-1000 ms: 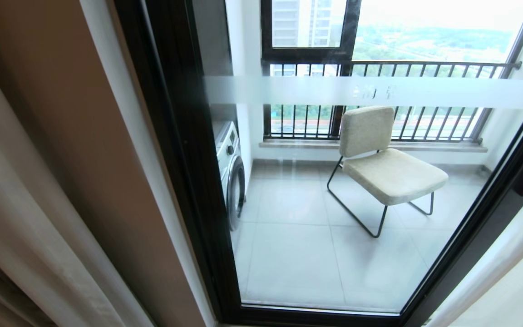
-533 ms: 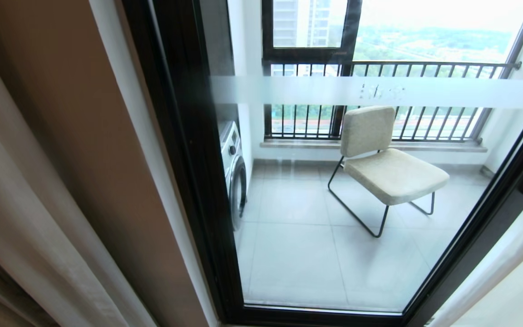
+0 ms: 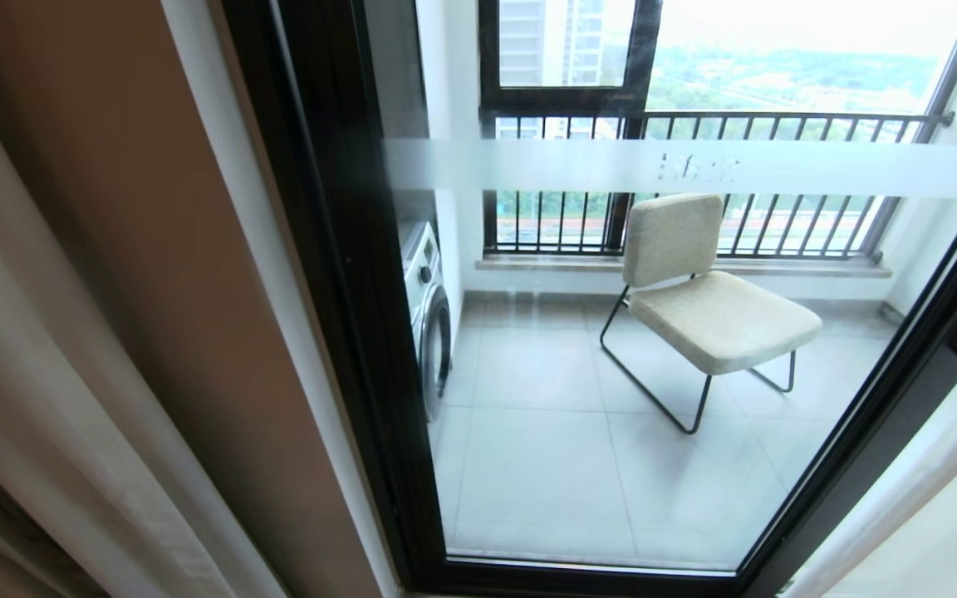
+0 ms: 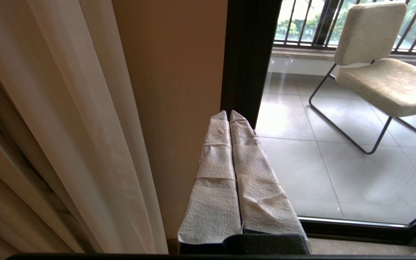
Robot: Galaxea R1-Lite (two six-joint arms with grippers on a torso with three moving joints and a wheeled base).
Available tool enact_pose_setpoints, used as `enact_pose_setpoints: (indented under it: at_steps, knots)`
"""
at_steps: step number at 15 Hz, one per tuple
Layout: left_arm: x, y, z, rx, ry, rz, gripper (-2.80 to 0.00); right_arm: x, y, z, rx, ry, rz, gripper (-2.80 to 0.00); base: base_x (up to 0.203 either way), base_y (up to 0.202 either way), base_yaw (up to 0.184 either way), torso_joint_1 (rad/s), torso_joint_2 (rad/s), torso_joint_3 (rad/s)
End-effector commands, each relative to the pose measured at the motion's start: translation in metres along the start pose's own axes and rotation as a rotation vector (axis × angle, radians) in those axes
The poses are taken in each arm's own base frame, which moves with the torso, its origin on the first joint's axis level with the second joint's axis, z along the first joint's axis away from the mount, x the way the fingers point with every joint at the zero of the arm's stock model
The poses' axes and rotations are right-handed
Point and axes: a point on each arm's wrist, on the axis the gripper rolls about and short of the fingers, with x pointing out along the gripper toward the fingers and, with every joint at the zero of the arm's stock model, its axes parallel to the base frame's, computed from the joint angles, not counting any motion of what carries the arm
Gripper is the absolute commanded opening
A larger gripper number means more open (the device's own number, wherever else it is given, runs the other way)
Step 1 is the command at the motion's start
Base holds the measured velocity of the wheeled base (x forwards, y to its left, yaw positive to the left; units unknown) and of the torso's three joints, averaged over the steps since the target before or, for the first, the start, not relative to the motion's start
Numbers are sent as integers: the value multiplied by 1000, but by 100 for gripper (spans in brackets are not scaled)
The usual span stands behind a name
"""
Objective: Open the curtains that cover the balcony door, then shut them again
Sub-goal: Close the inner curtains on both sides
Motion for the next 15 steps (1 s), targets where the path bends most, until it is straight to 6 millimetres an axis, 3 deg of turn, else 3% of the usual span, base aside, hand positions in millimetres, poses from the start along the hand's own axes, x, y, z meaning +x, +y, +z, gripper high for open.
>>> enact_pose_setpoints:
  at_steps: [1,12,15]
  knots:
    - [0,0,0,0,0,1,-280,0,0,0,0,1,0,-280,0,0,0,0,0,0]
    - [0,0,1,0,-5,0,-280,0,0,0,-1,1,2,-280,0,0,0,0,0,0]
    - [-11,-1,36,0,-56,17,-280,0,0,0,-1,1,0,-280,0,0,0,0,0,0]
